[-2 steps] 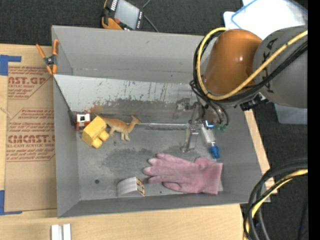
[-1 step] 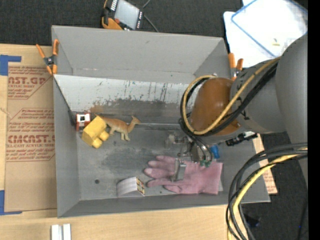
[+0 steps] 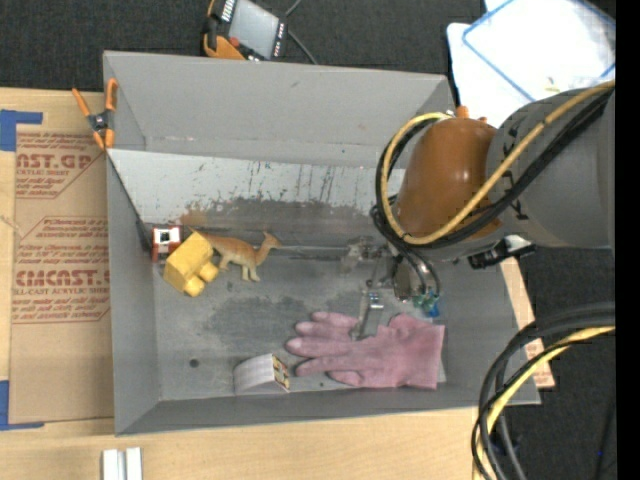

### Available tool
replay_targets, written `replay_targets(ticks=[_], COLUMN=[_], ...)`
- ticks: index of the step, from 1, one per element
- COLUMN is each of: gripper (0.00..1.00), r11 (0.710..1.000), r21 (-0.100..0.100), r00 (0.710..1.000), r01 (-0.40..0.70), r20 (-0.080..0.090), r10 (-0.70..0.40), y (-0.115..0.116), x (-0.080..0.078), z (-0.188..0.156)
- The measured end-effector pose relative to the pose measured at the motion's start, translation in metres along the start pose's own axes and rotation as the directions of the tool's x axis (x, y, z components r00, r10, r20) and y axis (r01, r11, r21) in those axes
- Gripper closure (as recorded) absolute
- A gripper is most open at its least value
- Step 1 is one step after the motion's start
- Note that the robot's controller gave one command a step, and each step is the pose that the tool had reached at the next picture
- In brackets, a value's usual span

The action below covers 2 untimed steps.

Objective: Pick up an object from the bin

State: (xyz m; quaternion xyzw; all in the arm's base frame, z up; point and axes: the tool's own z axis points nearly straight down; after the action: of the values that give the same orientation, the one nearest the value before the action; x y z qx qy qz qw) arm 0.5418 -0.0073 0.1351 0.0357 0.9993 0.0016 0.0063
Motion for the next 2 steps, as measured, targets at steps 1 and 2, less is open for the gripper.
replay_targets(ticks=[1, 2], gripper=[0.00, 0.00], r11=[0.997, 0.984], r21=[0.000, -0.002], r00=[0.997, 0.984], r01=[-0.075, -0.178], r20=[-0.027, -0.001], r10=[0.075, 0.178], y=[0.016, 0.002], x=[0.025, 0.022], z=[0.037, 0.066])
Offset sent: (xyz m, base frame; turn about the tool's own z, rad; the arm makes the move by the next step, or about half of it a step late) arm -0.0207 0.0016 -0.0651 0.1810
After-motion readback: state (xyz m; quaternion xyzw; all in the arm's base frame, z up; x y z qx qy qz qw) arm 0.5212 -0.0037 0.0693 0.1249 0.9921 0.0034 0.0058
